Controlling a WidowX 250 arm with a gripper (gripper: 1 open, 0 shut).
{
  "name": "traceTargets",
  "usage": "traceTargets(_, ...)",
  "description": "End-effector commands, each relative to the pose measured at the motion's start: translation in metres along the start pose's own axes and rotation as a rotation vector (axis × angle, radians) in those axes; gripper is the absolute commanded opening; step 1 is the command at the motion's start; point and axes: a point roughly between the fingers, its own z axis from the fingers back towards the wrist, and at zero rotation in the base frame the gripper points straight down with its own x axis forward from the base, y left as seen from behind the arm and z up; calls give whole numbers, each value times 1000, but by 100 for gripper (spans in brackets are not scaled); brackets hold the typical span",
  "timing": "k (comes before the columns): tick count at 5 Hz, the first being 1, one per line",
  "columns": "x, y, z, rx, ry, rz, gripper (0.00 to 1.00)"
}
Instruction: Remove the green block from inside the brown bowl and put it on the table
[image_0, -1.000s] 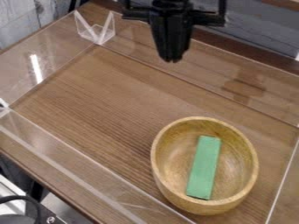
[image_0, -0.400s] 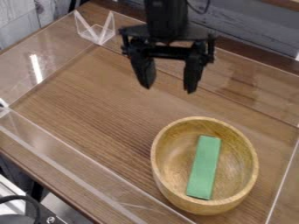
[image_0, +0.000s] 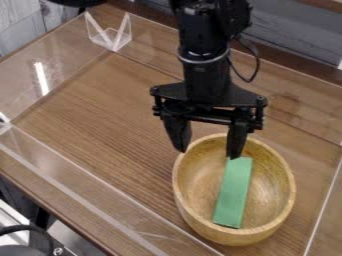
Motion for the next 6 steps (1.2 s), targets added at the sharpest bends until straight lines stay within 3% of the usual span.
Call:
traceTargets(1,0,-8,1,-22,-44,-11,100)
traceTargets(6,-11,-40,-70,-30,-57,-5,100)
